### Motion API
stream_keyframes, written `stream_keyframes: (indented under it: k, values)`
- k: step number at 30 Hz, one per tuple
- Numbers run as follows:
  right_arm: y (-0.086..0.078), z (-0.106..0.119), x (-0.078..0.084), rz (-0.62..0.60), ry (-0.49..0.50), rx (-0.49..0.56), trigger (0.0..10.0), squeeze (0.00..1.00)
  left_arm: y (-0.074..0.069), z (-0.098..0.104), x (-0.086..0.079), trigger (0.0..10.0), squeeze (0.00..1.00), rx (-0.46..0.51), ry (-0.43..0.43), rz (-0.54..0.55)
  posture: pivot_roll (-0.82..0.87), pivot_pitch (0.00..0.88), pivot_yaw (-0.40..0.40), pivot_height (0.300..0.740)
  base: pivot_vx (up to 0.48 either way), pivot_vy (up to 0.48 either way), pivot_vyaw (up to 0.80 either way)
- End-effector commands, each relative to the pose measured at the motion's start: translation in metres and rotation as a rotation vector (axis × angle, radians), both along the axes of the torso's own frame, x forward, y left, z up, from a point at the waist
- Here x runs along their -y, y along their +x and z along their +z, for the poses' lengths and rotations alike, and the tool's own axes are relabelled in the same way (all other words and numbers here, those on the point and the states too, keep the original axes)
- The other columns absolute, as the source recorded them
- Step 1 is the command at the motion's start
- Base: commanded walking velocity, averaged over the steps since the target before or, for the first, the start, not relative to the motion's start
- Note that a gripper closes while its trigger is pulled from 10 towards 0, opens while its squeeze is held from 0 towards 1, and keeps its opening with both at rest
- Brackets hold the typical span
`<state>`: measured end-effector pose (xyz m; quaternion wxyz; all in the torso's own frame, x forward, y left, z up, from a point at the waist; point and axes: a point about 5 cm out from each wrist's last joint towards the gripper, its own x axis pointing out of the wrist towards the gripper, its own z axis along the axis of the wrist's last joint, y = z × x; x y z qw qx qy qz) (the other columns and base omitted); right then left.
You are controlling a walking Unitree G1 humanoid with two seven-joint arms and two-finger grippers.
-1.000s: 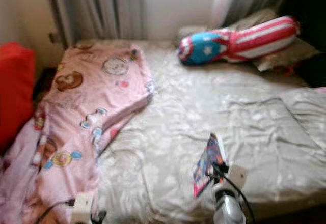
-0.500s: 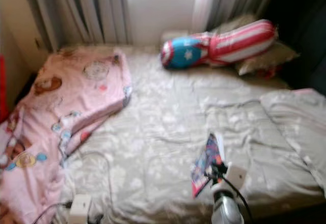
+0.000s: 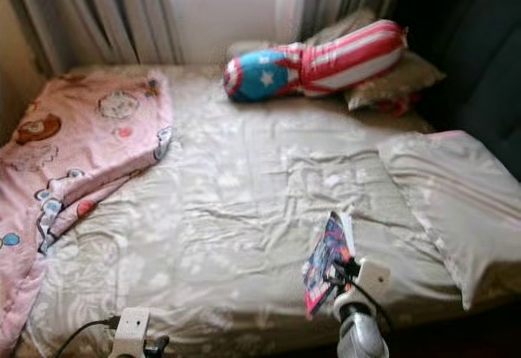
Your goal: Clean up the room
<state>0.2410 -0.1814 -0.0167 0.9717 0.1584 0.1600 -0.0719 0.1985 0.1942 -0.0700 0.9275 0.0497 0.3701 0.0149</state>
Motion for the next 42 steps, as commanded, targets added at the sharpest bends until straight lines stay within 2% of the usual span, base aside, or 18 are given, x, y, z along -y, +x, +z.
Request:
stream_keyframes:
  k: [1,30,42]
  values:
    - [0.0039,0.0061,0.0069,-0.011,-0.026,0.032,10.0,0.0,-0.0088,-0.0057,0.0043,10.0,0.0,-0.035,-0.013,0.004,-0.04,0.0,-0.034,0.74,0.0,-0.439,0.52]
    - [0.0029,0.0018,0.0076,-0.024,-0.016,0.013,10.0,0.0,-0.0111,-0.0068,0.0031,10.0,0.0,-0.042,-0.024,0.01,-0.04,0.0,-0.032,0.74,0.0,-0.028,0.0]
    - [0.0032,0.0002,0.0084,-0.03,-0.021,-0.001,10.0,0.0,-0.012,-0.0072,0.0027,10.0,0.0,-0.043,-0.022,0.011,-0.04,0.0,-0.034,0.74,0.312,0.0,0.0]
